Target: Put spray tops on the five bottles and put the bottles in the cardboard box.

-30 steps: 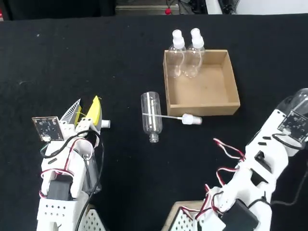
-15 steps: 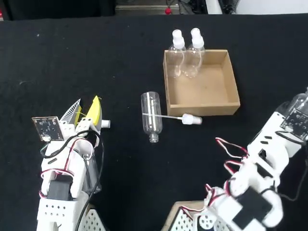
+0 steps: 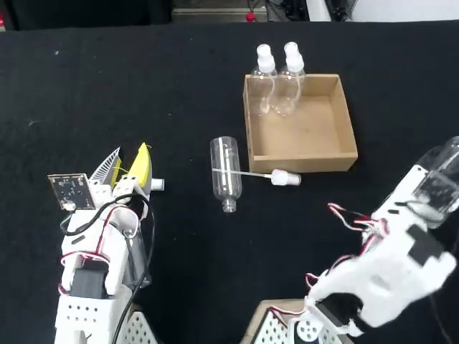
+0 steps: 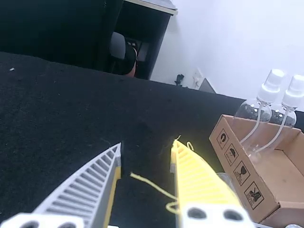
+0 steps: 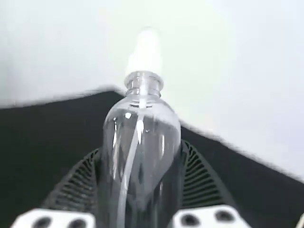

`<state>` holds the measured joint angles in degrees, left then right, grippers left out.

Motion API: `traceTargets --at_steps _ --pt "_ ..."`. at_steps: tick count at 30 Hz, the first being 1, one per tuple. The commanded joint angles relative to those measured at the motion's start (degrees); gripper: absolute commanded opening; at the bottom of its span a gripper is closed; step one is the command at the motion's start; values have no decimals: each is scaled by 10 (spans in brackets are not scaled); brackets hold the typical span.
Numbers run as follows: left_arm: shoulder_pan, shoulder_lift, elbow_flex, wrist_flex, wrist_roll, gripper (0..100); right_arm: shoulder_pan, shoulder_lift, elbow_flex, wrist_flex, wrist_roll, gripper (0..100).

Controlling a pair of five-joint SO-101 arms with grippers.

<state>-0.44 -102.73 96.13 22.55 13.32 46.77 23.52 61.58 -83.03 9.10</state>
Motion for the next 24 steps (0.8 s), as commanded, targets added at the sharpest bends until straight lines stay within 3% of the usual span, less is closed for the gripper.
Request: traceTargets --at_steps 1,12,24 --pt "-1 0 13 0 -4 166 -18 104 -68 -178 4 11" --pt "-1 0 13 0 -4 166 20 326 -337 -176 1 11" --pt "-1 0 13 0 -4 166 -7 342 -290 -176 1 11"
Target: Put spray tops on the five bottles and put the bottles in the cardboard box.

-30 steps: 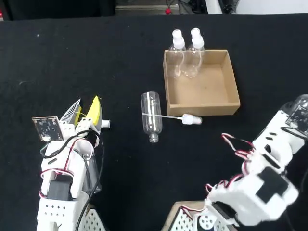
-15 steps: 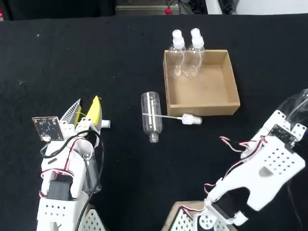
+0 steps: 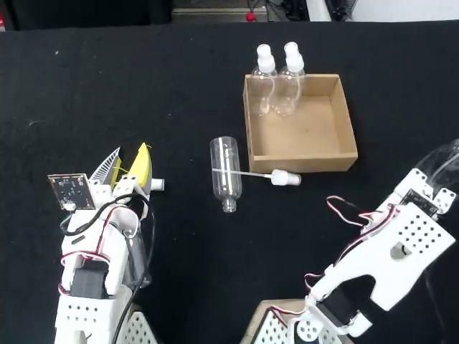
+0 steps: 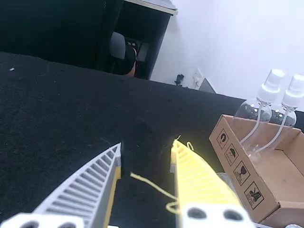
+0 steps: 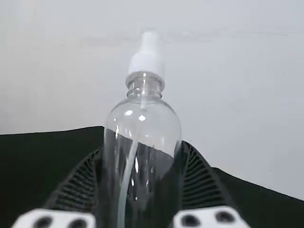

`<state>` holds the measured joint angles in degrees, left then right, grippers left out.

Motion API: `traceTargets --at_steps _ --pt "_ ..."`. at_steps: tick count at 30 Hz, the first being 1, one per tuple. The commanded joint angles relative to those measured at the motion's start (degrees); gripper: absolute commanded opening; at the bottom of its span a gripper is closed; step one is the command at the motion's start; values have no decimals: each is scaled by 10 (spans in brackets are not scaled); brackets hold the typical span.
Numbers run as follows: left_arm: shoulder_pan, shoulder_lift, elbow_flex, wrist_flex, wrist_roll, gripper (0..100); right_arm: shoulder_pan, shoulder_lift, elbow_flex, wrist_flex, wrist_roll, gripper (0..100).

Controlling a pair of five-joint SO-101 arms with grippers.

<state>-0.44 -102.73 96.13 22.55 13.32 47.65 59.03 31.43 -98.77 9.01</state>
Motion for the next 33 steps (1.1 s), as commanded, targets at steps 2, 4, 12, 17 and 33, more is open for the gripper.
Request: traceTargets --at_steps 2,4,12,17,33 --pt "-1 0 13 0 -4 166 -16 -13 17 -18 2 11" --pt "-1 0 13 0 -4 166 -11 -13 19 -18 2 11" --pt "-1 -1 13 0 -4 166 -12 -67 64 -18 5 14" --pt "-1 -1 13 0 -4 166 -40 -218 233 -14 5 103" --pt "-1 -3 13 0 -4 166 -51 -475 601 -13 5 11"
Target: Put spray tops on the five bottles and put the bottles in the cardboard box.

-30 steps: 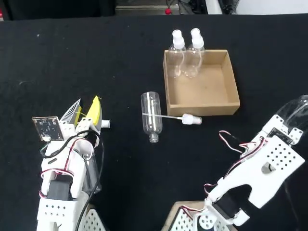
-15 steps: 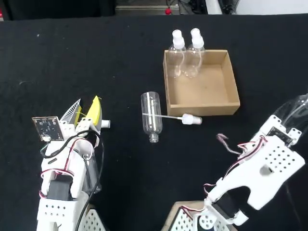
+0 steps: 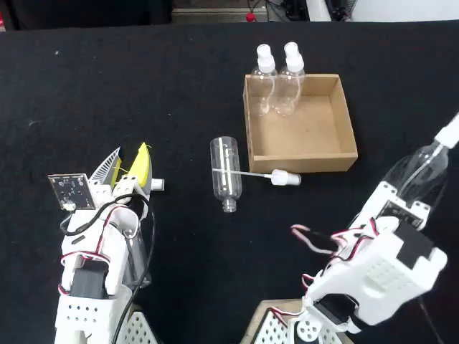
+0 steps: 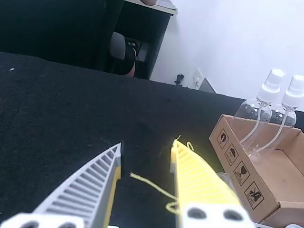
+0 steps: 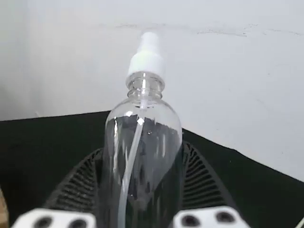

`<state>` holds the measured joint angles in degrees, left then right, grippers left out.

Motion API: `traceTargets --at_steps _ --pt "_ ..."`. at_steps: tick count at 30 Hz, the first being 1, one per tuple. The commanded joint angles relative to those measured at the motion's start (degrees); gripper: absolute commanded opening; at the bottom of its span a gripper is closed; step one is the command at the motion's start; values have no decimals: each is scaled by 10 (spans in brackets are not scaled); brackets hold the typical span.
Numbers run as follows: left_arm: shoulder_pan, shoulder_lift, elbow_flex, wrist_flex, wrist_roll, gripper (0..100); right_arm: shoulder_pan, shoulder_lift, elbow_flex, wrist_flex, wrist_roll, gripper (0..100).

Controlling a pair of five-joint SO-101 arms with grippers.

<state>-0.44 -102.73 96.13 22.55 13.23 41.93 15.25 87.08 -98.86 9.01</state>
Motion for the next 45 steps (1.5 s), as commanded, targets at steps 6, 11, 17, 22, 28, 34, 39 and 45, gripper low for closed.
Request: traceTargets --at_steps 6,11,17,22,28,34,39,45 --pt "-1 -3 13 0 -4 166 3 -48 78 -11 5 11" --pt "-1 -3 13 0 -4 166 4 -49 78 -5 29 12" --pt "0 -3 13 0 -4 166 5 -51 78 -10 50 12" --pt "0 -3 13 0 -4 166 -1 -112 91 -8 47 12" --pt "0 -3 13 0 -4 166 -22 -219 91 49 49 11" --pt "0 -2 13 0 -4 166 -49 -346 87 200 47 11" --pt "0 -2 13 0 -4 166 -60 -486 86 377 46 11" --pt "0 -2 13 0 -4 166 -62 -674 87 595 46 11"
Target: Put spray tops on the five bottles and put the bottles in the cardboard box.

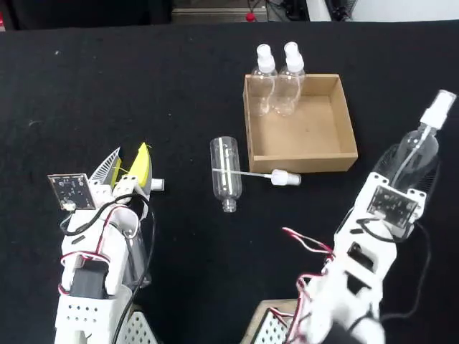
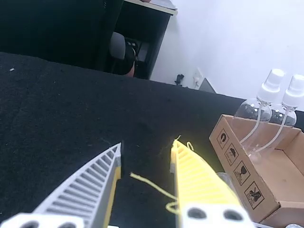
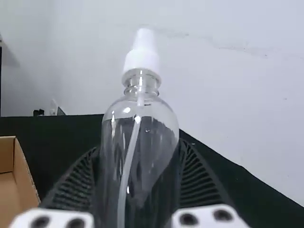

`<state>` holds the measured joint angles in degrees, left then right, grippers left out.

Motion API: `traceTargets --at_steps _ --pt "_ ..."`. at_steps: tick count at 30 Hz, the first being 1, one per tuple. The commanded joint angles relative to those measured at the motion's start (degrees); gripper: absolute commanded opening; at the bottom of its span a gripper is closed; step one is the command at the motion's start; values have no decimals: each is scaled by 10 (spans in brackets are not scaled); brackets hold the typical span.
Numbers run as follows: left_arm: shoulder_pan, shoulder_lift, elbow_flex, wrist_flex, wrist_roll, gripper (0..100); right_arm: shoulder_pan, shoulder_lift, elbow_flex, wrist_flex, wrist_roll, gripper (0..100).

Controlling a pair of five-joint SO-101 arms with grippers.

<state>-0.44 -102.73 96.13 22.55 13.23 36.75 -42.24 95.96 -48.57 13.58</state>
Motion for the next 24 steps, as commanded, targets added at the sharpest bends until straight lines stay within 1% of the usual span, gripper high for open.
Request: traceTargets --at_steps 1,7,13,15,18,22,24 --pt "0 -2 13 0 -4 166 -11 -129 0 125 0 11" --pt "0 -2 13 0 -4 166 -6 -294 -1 331 4 15" --pt "0 -1 13 0 -4 166 -78 -440 -35 635 4 15" --pt "0 -1 13 0 -4 166 -91 -489 -56 711 0 14" --pt "0 -1 13 0 -4 166 -115 -563 -59 759 -11 12" --pt "0 -2 13 0 -4 166 -140 -661 -16 763 -41 12" --pt "0 -2 13 0 -4 166 -139 -664 -3 758 -38 12"
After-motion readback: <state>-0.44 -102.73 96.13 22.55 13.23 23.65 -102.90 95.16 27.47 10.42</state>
